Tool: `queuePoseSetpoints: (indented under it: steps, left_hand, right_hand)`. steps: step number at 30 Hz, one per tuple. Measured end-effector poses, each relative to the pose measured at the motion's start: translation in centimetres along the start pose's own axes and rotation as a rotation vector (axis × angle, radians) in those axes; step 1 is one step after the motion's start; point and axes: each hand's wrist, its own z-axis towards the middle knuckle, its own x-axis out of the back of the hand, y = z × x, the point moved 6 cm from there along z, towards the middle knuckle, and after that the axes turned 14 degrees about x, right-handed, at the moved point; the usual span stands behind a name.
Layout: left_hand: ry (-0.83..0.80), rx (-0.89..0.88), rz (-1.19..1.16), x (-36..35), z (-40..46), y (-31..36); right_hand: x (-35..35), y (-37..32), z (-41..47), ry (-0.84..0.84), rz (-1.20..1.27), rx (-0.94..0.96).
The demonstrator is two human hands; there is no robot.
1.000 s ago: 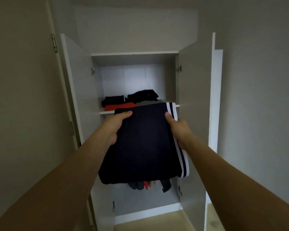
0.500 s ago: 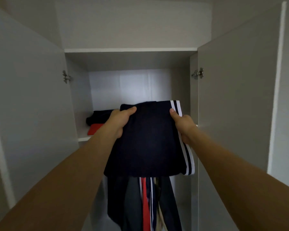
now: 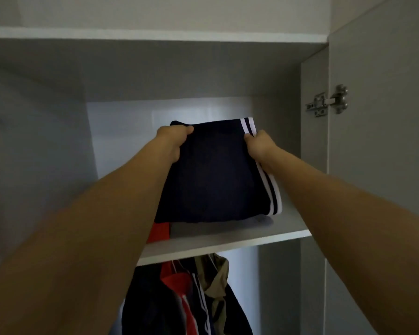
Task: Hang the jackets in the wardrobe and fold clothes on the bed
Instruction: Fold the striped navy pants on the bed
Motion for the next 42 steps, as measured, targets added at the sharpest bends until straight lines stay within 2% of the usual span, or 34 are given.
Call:
queuePoseSetpoints:
  steps: [3,4,6,8,10,11,14,18,20,22,30,36,39,42]
  left_hand:
    - [-0.028,0.057,0.093,-2.6,6.5,-2.1]
    - [-0.036,0.077,0.136,-3.3,8.6,-2.8]
    - [-0.05,0.118,0.242,-4.3,12.6,-5.1]
    - [0.004,0.109,0.484,-4.6,16.0,-8.4]
    - [0.158,0.074,0.809,-4.2,18.3,-13.0]
    - [0.216,0.071,0.918,-4.1,19.2,-15.5]
    - [0.296,0.129,0.917,-3.8,21.2,-20.7]
    - [0.348,0.101,0.925,-3.8,22.7,-20.8]
    - [0.368,0.088,0.935,-3.9,22.6,-20.9]
    - [0.372,0.072,0.947,-4.0,22.4,-20.9]
    - [0.401,0.078,0.93,-3.9,22.2,-20.7]
    - [0.525,0.072,0.858,-3.3,22.0,-20.6]
    - [0.521,-0.007,0.955,-3.5,20.6,-19.6]
    - [0.575,-0.152,1.196,-3.6,17.8,-17.4]
  right_hand:
    - [-1.3,4.3,3.9,0.001,-0.262,0.008]
    - [-1.9,5.9,5.1,-0.039,-0.371,0.004]
    - [-4.4,9.8,6.8,-0.235,-0.616,-0.012]
    - [-7.5,14.7,7.6,-0.445,-0.797,-0.059]
    - [-10.5,19.9,7.3,-0.607,-0.915,-0.121]
    - [-11.4,22.0,7.0,-0.613,-0.917,-0.166]
    - [-12.4,25.6,7.8,-0.461,-0.889,-0.223]
    - [-10.9,26.0,8.1,-0.297,-1.05,-0.276]
    - [-10.5,26.3,7.9,-0.297,-0.981,-0.34]
    - [-10.8,26.3,8.2,-0.345,-0.902,-0.306]
    - [-10.7,25.7,8.3,-0.341,-0.874,-0.261]
    - [-9.8,26.4,8.8,-0.235,-0.678,-0.332]
    - [-8.1,25.3,7.9,-0.245,-0.607,-0.338]
    - [-4.9,23.0,6.0,-0.232,-0.608,-0.285]
